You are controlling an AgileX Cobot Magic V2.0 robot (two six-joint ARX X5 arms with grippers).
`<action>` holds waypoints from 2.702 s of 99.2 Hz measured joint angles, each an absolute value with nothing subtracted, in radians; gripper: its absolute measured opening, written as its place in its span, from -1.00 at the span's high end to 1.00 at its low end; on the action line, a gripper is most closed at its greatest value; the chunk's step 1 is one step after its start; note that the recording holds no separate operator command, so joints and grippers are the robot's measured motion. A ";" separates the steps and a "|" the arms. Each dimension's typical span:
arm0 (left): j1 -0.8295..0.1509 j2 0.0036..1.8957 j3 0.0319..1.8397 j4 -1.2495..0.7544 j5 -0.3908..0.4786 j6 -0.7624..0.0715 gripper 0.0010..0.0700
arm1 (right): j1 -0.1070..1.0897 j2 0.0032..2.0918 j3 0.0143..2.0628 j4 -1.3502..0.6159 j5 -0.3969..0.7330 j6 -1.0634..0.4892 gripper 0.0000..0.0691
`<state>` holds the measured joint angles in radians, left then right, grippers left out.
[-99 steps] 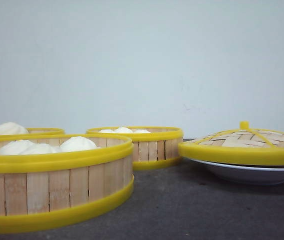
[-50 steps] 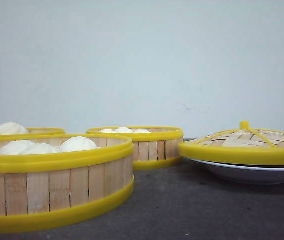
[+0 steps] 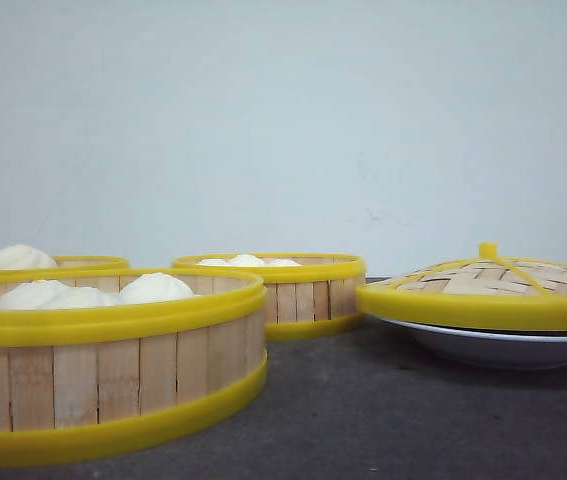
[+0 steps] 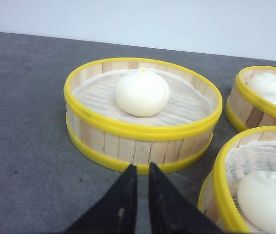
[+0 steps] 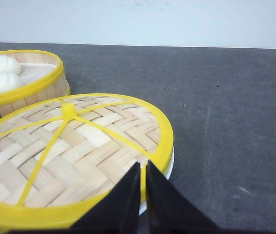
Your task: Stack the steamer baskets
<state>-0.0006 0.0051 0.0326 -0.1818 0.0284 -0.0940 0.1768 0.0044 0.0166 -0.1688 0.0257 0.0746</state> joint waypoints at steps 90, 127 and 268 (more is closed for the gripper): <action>-0.001 0.005 0.038 -0.181 0.073 -0.205 0.98 | 0.176 0.005 0.030 -0.173 0.035 0.165 0.96; -0.001 0.181 0.425 -0.339 0.178 -0.339 0.98 | 0.176 0.240 0.433 -0.271 -0.083 0.292 0.97; -0.001 0.727 0.768 -0.620 0.179 -0.019 -0.33 | 0.263 1.091 0.805 -0.320 -0.283 0.175 -0.61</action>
